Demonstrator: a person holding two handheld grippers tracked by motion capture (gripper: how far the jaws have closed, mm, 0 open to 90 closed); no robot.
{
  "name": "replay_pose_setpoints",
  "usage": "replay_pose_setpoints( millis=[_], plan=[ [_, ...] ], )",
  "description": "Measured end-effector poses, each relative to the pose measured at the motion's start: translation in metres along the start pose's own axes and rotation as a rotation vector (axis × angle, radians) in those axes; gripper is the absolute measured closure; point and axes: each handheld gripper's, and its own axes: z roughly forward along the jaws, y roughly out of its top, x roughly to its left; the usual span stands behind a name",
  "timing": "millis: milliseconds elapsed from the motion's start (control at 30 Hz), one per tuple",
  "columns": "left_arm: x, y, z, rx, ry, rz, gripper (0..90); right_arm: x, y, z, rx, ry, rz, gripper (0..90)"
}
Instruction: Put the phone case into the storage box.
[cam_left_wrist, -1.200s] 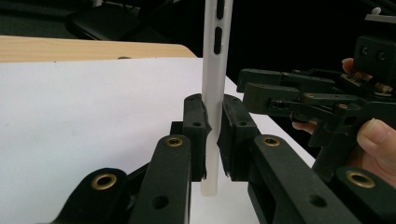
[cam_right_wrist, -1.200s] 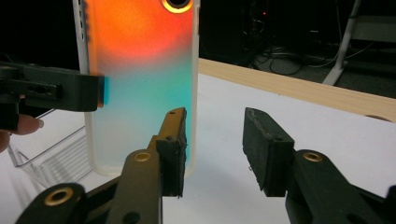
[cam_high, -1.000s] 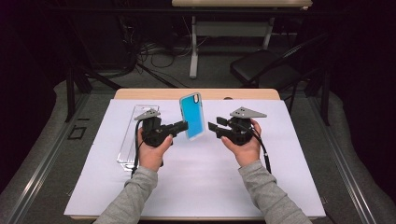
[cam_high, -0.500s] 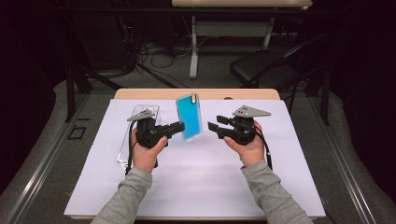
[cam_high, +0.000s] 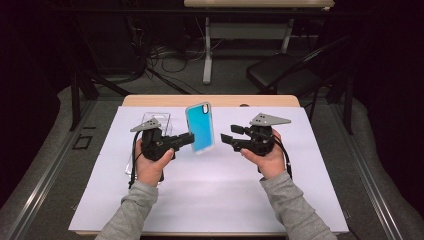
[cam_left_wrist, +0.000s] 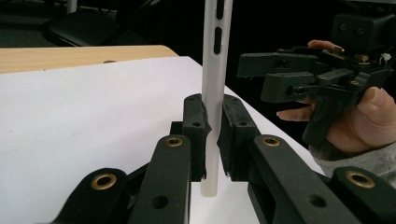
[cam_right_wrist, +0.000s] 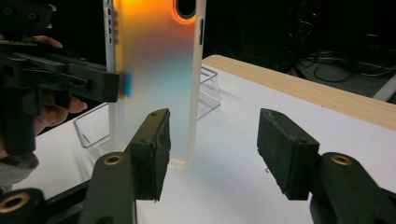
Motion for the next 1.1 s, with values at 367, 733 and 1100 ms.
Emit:
replay_pose_setpoints(
  millis=[367,733,1100],
  plan=[
    [0.0011,-0.0030,-0.0046,0.006,-0.012,0.008,81.8,0.0003,-0.0003,-0.0009,0.011,0.050,-0.013,38.3],
    [0.0004,-0.0047,-0.0064,0.012,-0.032,0.018,81.7,0.0003,0.0003,-0.0031,0.014,0.067,-0.023,38.9],
    [-0.0032,-0.0071,-0.0014,0.027,-0.068,0.023,81.8,0.0013,0.0006,-0.0040,0.026,0.122,-0.016,45.7]
  ],
)
